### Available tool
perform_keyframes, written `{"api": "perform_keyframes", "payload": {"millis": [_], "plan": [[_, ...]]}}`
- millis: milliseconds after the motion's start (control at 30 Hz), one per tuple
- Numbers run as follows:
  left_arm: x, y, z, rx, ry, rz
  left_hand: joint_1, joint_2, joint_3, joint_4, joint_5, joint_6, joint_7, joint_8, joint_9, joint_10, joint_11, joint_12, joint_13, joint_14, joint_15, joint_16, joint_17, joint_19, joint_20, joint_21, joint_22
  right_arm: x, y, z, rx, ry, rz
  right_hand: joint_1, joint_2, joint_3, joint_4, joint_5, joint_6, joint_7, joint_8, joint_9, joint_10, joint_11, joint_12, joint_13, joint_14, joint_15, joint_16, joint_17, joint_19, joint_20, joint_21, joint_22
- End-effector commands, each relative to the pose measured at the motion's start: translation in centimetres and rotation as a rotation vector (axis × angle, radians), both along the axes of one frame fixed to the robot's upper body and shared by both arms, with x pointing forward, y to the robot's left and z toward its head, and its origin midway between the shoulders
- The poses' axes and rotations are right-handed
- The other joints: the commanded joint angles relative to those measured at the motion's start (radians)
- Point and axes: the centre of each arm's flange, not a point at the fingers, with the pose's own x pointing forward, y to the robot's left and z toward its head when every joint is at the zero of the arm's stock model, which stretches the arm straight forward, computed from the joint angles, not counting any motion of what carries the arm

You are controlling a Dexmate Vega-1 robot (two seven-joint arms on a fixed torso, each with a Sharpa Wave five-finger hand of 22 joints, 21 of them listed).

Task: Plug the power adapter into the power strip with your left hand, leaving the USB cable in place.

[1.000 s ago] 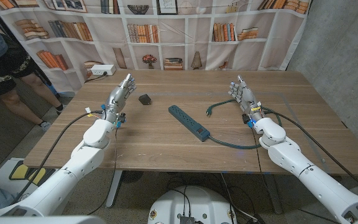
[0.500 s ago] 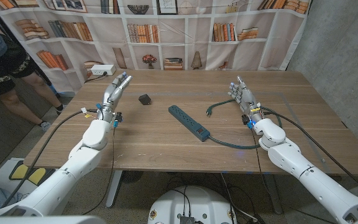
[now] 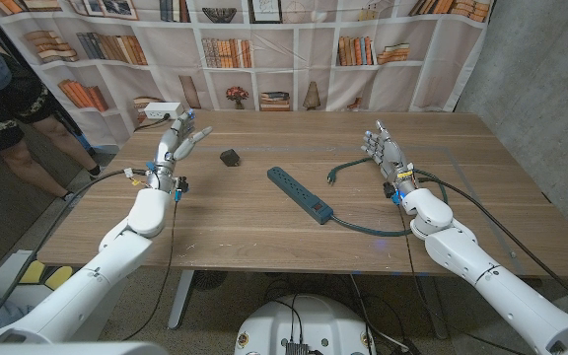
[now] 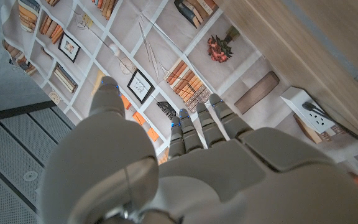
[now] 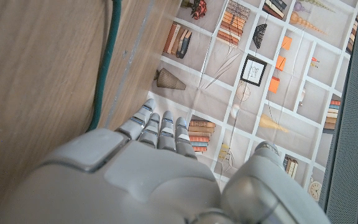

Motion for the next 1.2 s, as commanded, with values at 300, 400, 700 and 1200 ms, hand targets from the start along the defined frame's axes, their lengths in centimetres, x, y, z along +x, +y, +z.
{"api": "perform_keyframes", "payload": {"millis": [300,400,700,1200], "plan": [[-2.2,-0.2,1.5,0.187,-0.065,0.292,0.026,-0.01,0.004,0.006,-0.009,0.033,-0.024,0.007,0.006,0.028,-0.019,0.004,0.005,0.013,-0.033,-0.002,0.004,0.002,0.01,-0.008,0.002,0.3,0.4,0.1,0.009,0.0,0.002,0.011,0.002,0.005,-0.006,0.005,0.011,-0.001,0.004,0.005,0.012,0.003,0.002,0.005,0.012,0.002,0.0,0.001,0.01,0.0,-0.004,0.005],[-2.4,-0.2,1.9,0.218,-0.063,0.318,0.03,-0.014,0.003,0.012,-0.011,0.046,-0.022,0.007,0.006,0.043,-0.014,0.005,0.005,0.028,-0.039,0.001,0.004,0.014,-0.035,-0.005,0.002,0.4,0.5,0.1,0.015,0.001,0.007,0.012,0.002,0.005,-0.006,0.005,0.012,0.0,0.003,0.005,0.012,0.003,0.002,0.005,0.013,0.002,-0.001,0.001,0.012,0.0,-0.004,0.005],[-2.8,-0.1,3.6,0.362,-0.031,0.437,0.036,-0.019,0.0,0.021,-0.013,0.076,-0.027,0.01,0.007,0.08,-0.024,0.01,0.005,0.067,-0.053,0.007,0.003,0.038,-0.062,-0.001,0.001,0.8,0.3,0.3,0.032,-0.015,0.013,0.015,0.004,0.006,-0.008,0.005,0.014,0.002,0.003,0.005,0.019,0.002,0.002,0.005,0.026,0.001,0.002,0.001,0.027,-0.004,0.0,0.005],[-3.0,0.2,6.4,0.563,0.066,0.518,0.041,-0.033,-0.011,0.033,-0.009,0.009,-0.047,-0.028,0.008,0.002,-0.033,-0.029,0.005,-0.019,-0.053,-0.021,0.003,-0.044,-0.045,-0.031,0.002,0.9,-0.1,1.0,0.031,-0.059,0.028,0.022,0.008,0.008,-0.012,0.005,0.016,0.004,0.001,0.005,0.029,0.003,0.003,0.005,0.04,-0.002,0.003,0.001,0.048,-0.006,0.004,0.004]]}}
